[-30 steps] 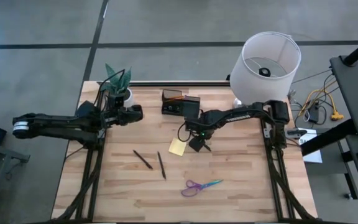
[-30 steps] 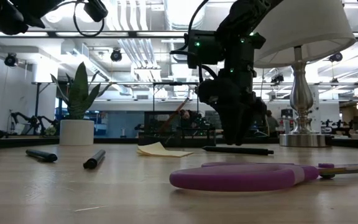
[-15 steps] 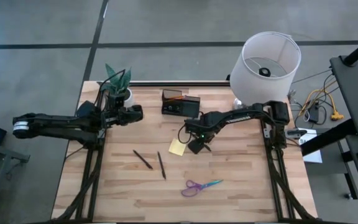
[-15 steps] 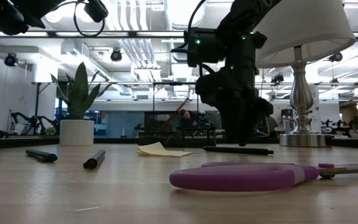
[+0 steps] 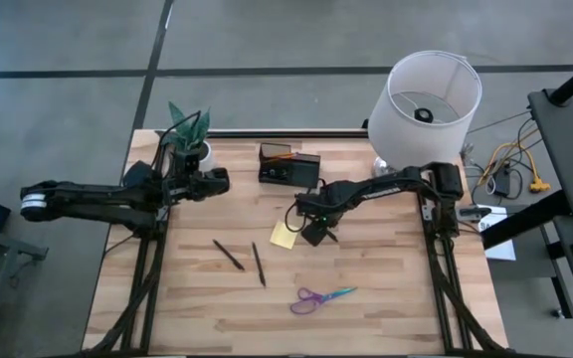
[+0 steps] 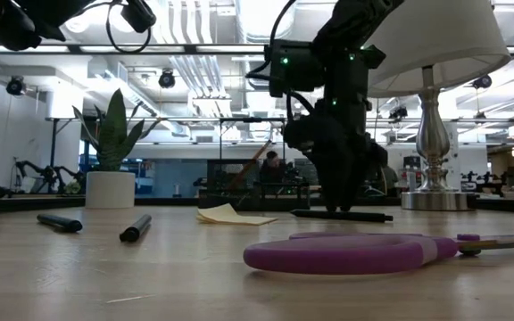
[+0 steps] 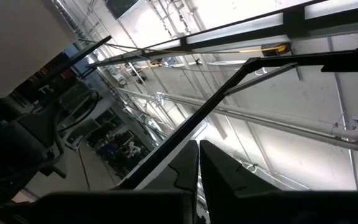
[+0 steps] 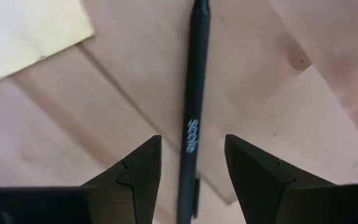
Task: Pick and place office supplies into organizer
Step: Put the top right black pen into the black desk organizer
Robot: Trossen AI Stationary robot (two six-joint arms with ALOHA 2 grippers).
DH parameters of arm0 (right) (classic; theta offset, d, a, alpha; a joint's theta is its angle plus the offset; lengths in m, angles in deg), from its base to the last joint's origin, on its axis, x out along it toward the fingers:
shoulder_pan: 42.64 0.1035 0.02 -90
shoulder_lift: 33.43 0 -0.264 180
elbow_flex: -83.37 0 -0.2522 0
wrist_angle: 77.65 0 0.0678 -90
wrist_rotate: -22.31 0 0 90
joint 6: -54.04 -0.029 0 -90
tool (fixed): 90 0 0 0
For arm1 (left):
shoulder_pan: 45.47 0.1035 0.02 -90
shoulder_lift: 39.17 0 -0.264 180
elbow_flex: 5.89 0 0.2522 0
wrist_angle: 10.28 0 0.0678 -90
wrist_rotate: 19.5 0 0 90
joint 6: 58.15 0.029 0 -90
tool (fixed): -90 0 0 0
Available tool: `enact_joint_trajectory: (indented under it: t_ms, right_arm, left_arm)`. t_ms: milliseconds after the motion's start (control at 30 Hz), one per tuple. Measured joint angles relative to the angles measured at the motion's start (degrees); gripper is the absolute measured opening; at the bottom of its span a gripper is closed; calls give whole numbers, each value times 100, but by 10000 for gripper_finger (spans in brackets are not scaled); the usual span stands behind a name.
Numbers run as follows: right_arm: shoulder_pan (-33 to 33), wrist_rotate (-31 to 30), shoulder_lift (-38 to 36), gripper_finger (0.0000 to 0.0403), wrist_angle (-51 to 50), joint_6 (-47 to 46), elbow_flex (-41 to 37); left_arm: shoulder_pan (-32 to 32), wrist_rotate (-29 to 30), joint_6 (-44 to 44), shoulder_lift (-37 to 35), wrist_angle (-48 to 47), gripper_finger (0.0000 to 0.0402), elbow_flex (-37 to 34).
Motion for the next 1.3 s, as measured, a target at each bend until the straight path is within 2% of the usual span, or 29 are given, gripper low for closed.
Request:
enact_joint_trajectory:
  t_ms: [100, 500, 800, 1100, 1300]
  right_arm:
    - [7, -184, 24, 168, 50, 14, -79]
    - [75, -300, 0, 139, 232, 409, -262]
    - [83, -465, 0, 93, 214, 623, -277]
    - [81, -482, 5, 21, 200, 1018, -278]
    - [105, -439, 26, 17, 145, 1401, -121]
  left_arm:
    - [2, -26, 0, -14, 14, 0, 0]
    - [1, -31, 0, -20, 3, 0, 0]
    - [1, -31, 0, -18, 5, 0, 0]
    - [1, -31, 0, -18, 3, 0, 0]
    - [1, -31, 0, -18, 3, 0, 0]
